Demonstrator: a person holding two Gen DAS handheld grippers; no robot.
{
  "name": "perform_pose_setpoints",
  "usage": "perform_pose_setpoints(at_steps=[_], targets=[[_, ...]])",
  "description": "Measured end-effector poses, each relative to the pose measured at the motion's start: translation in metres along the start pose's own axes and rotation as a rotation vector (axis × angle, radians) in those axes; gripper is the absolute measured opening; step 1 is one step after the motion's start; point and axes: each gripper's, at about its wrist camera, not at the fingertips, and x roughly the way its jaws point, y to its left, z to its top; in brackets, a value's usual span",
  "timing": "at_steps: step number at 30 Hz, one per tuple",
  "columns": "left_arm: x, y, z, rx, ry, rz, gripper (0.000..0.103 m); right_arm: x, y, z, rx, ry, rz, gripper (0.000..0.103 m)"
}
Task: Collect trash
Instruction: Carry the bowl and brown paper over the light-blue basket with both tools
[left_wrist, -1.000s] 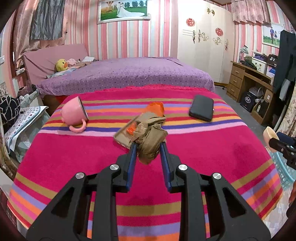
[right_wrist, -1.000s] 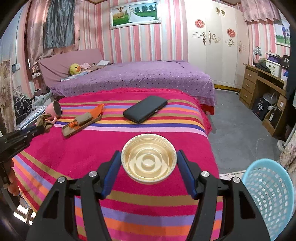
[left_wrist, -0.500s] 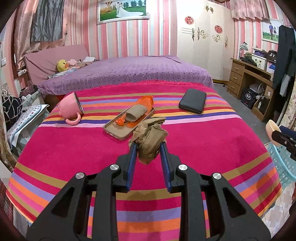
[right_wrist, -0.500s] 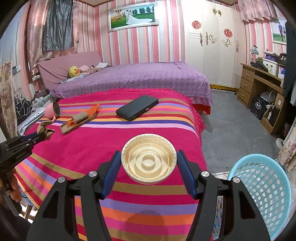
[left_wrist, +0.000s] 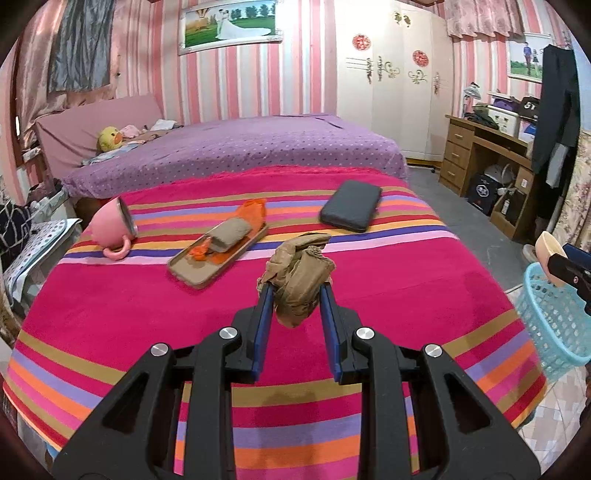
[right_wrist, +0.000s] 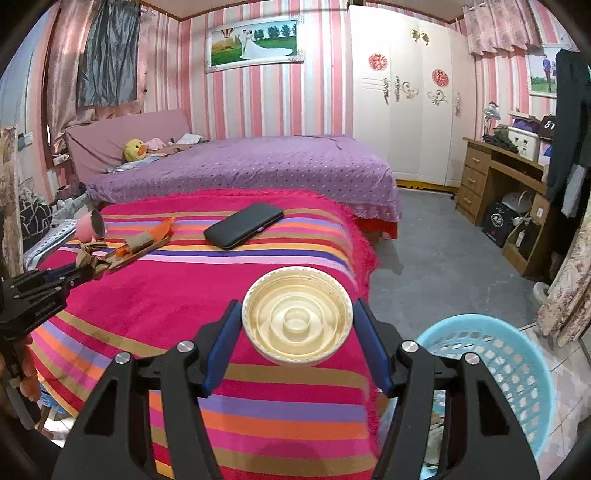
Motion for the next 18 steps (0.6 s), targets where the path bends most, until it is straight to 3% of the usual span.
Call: perform_pose_setpoints(at_steps=[9, 18], targets=[[0.002, -0.051, 0.024, 0.046, -0.019, -0.072, 0.025, -0.025, -0.058, -0.002, 0.067, -0.019, -0.063, 0.061], [0.007, -0.14, 0.024, 0.157, -0.033, -0.182, 0.025, -0.039, -0.129, -0.025, 0.095, 0.01, -0.206, 0.061]])
